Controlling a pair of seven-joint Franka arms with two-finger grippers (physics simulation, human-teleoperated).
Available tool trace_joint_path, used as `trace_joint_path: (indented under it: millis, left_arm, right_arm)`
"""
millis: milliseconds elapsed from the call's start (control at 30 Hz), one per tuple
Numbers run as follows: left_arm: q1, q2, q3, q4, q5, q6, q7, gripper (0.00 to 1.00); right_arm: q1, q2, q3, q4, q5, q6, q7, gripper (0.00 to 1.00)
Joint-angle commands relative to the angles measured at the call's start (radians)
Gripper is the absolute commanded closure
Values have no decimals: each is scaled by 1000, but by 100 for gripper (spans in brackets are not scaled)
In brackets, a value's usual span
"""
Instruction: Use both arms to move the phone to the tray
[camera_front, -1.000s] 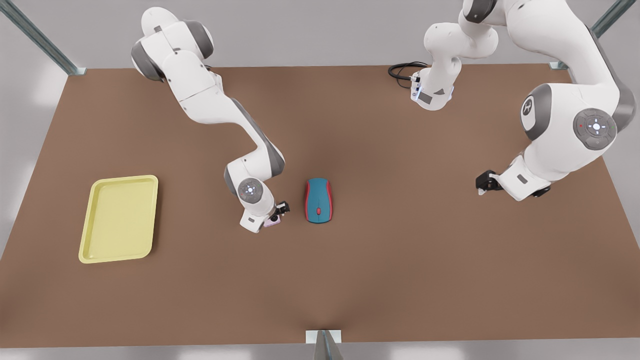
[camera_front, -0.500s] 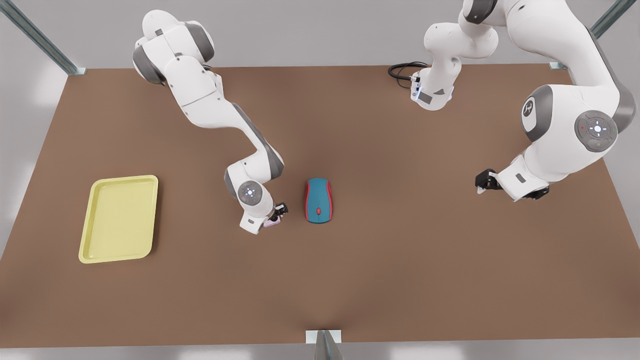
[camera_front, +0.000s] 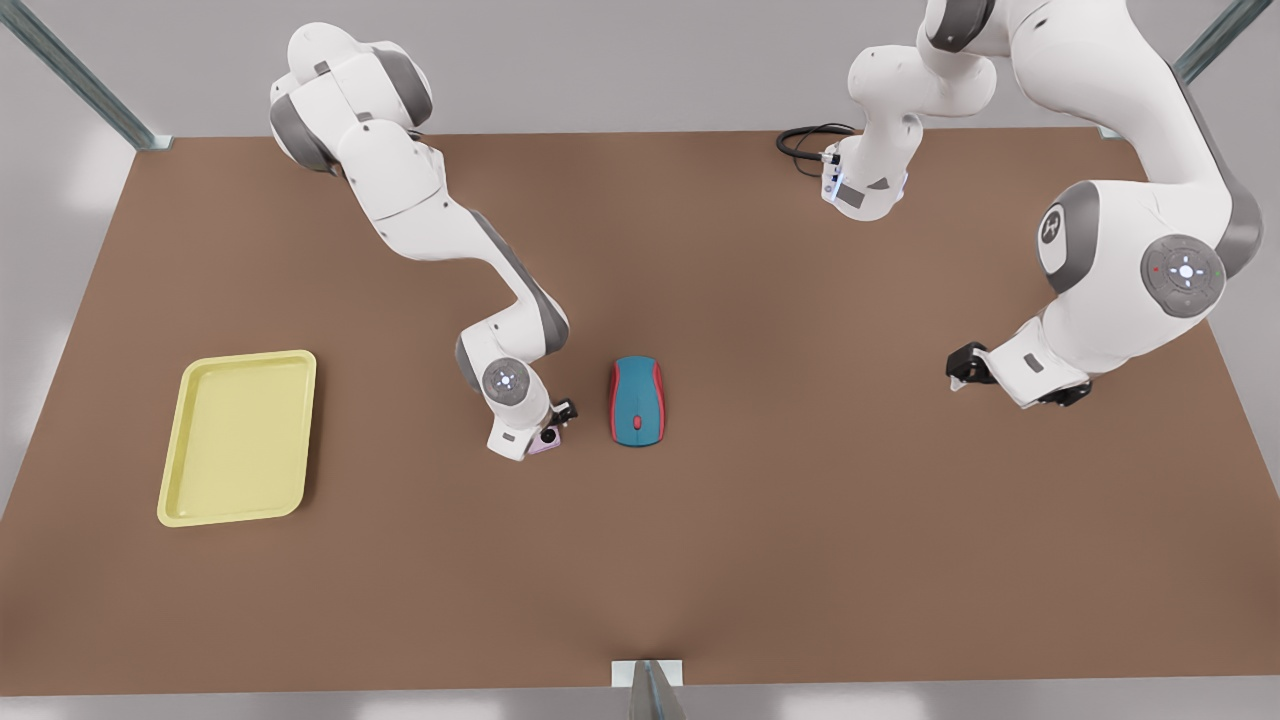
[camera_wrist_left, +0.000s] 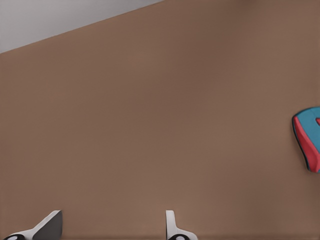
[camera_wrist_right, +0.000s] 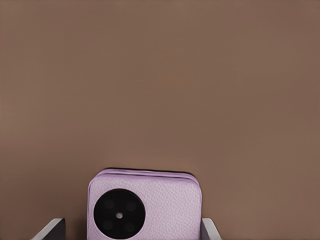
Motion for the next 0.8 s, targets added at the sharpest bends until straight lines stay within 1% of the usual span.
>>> trace_joint_path:
  millis: [0, 33, 67, 200, 333, 400, 467, 567, 633, 700, 767]
  left_arm:
    - [0, 0, 0, 0, 0, 0, 27, 0]
    - [0, 2, 0, 0, 0, 0, 27, 0]
    - [0, 2, 0, 0, 0, 2, 27, 0]
    - [0, 3, 0, 0, -2, 2, 27, 0]
    - [0, 2, -2, 0, -2, 2, 28, 0]
    - [0, 2, -3, 0, -2, 2, 28, 0]
    - [0, 2, -3, 2, -2, 2, 28, 0]
    - [0, -1, -6, 20, 3, -2, 28, 0]
    - [0, 0, -6, 23, 1, 0, 25, 0]
    - [0, 0, -6, 23, 1, 2, 25, 0]
    - [0, 2, -6, 23, 0, 6, 25, 0]
  right_arm:
    - [-1, 6, 0, -1, 2, 34, -43, 0]
    - [-1, 5, 2, -3, 1, 34, -43, 0]
    - [-1, 5, 0, -1, 1, 30, -43, 2]
    - [-1, 0, 0, -1, 1, 21, -43, 20]
    - [-1, -5, 0, -1, 1, 16, -43, 20]
    - [-13, -61, 2, -1, 2, -53, -43, 20]
    - [-64, -123, 2, -3, 1, -114, -44, 20]
    - [-183, -195, -2, -76, -1, -108, -84, 20]
    - [-321, -258, -3, -172, -1, -93, -167, 20]
    - [-435, -324, -5, -309, -1, -24, -268, 20]
    - [-542, -359, -14, -360, -1, -22, -443, 20]
